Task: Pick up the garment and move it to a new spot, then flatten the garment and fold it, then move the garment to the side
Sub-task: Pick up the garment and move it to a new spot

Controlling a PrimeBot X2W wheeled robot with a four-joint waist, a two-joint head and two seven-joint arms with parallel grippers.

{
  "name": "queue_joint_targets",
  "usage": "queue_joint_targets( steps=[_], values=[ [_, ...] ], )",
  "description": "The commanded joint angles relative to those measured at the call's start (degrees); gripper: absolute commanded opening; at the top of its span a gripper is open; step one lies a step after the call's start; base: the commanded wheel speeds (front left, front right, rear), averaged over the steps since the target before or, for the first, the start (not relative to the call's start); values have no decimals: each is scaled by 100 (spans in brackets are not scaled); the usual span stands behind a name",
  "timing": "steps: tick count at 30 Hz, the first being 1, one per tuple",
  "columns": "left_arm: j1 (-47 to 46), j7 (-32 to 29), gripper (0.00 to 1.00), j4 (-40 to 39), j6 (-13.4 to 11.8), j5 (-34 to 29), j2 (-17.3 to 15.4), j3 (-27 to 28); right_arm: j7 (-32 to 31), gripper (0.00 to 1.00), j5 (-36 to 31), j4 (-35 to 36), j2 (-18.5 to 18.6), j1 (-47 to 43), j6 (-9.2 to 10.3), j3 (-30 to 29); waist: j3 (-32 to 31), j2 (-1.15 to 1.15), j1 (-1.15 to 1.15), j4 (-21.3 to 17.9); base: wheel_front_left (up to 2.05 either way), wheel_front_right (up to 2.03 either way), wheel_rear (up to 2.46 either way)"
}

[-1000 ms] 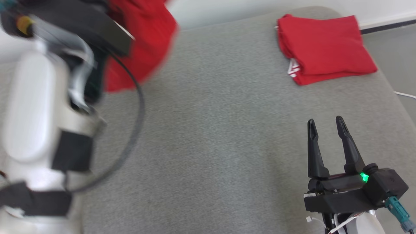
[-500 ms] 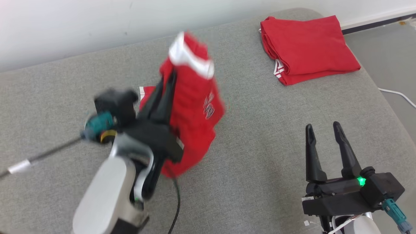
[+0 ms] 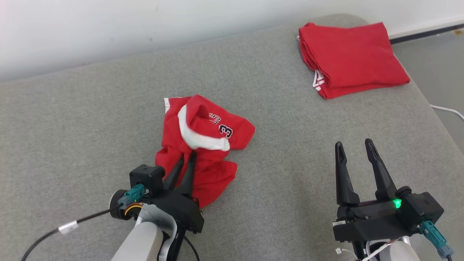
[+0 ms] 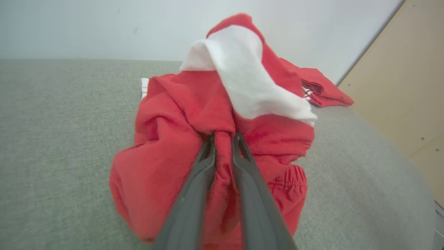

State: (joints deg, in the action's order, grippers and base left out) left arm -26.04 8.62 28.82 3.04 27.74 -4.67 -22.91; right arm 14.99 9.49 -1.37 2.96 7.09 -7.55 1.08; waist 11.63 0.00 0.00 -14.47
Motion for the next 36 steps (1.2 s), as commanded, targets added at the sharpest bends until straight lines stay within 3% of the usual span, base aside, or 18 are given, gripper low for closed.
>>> queue_joint_targets(
  steps=[1, 8, 15, 26, 32, 36],
  values=[
    [-81, 128, 100, 17, 14, -69, 11, -10, 25, 100, -34, -12, -16, -30, 16, 3, -99, 0, 0, 77, 0, 0, 0],
    [-241, 521, 100, -222, -38, -202, -9, 43, 25, 100, -64, -29, -16, -239, 16, -46, -410, 0, 0, 316, 0, 0, 0],
    [-21, 636, 100, -674, -239, -384, -289, 261, 25, 100, -74, -27, -16, -373, 16, -80, -647, 0, 0, 524, 0, 0, 0],
    [1240, 657, 100, -1930, -651, -1079, -774, 1170, 25, 100, -23, -51, -16, -610, 16, -137, -912, 0, 0, 842, 0, 0, 0],
    [2103, 659, 100, -2382, -740, -1437, -626, 1523, 25, 100, 43, -94, -14, -728, 16, -196, -914, 0, 0, 994, 0, 0, 0],
    [2464, 659, 100, -2596, -649, -1568, -409, 1719, 25, 100, 68, -168, -14, -815, 16, -210, -932, 0, 0, 1102, 0, 0, 0]
  ],
)
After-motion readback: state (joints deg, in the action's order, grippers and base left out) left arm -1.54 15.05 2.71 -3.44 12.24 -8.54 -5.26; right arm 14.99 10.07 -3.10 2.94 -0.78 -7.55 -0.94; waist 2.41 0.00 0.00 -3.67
